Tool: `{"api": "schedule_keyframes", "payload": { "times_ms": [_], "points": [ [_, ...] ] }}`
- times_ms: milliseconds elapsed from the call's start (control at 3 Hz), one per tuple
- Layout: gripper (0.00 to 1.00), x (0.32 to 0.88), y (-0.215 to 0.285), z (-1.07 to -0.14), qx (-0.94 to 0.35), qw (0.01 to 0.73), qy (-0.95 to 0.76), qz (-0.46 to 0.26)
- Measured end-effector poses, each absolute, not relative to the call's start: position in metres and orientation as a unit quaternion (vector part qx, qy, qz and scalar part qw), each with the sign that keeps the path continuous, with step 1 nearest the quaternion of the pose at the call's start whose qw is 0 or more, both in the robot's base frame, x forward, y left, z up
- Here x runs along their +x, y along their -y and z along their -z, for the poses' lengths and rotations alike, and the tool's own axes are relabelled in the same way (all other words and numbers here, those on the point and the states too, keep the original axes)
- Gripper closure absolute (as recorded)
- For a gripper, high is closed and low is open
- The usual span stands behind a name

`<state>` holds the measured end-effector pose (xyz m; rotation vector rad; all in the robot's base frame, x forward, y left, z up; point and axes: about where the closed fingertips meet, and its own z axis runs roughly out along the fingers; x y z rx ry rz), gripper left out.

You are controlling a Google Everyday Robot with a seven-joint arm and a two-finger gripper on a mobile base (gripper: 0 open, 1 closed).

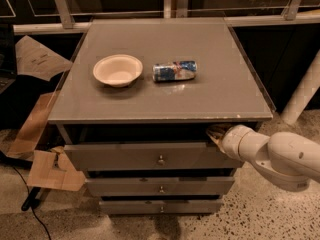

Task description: Open top drawer

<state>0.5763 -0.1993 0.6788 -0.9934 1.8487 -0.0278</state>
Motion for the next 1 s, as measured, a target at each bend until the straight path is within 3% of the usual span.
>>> {"api": "schedule_keyframes", "payload": {
  "times_ms": [1000],
  "points": [
    [1.00,0.5715,0.1983,-0.6782,-0.437,0.476,-0.763,0.007]
  ]
}}
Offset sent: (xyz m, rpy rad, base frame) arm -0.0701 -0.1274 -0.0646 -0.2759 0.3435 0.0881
